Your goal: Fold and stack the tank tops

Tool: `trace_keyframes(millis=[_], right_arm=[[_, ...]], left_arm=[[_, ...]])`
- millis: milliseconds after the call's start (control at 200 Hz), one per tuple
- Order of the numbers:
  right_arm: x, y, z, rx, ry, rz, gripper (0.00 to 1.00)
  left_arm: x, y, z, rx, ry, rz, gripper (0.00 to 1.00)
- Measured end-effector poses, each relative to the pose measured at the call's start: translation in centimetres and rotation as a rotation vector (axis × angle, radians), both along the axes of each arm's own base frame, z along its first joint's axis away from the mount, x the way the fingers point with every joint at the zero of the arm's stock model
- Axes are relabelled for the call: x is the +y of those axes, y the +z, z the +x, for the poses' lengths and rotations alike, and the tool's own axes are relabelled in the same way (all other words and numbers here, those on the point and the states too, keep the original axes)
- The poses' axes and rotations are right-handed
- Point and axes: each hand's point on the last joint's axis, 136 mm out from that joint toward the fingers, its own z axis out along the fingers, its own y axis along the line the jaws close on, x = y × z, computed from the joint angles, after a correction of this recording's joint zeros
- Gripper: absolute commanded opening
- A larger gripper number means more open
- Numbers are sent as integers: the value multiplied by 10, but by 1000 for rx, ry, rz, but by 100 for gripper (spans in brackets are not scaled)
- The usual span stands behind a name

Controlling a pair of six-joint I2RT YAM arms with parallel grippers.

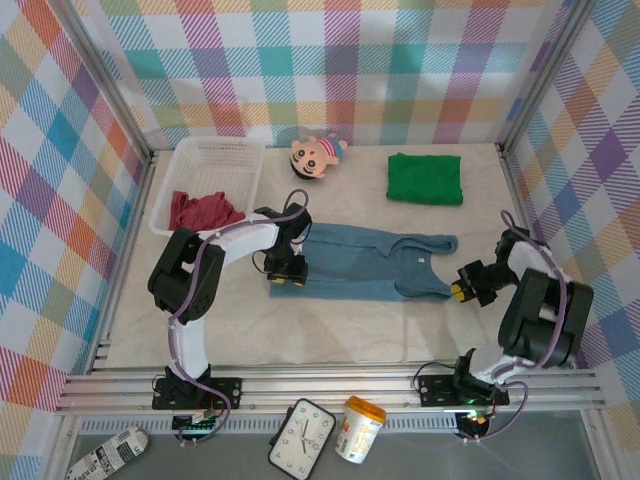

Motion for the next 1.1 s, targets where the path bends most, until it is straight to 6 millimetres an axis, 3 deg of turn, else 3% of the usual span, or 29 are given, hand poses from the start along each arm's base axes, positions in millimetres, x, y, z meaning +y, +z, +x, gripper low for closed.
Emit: trace_keyframes(millis=[240,550,655,945,1100], right_arm=[[-1,-3,17,11,-3,42,29],[1,2,35,-29,-36,82,31],[4,4,37,-35,-49,107,38],[11,29,39,-103,-53,134,37],[12,25,40,-93,-54,145,34]], left_arm=[[1,-1,0,8,1,3,47],[1,-1,0,22,-2,10,47],[1,-1,0,29,-9,15,47],[1,-2,0,41,-17,22,47],[1,-2,-1,44,-20,24,47]])
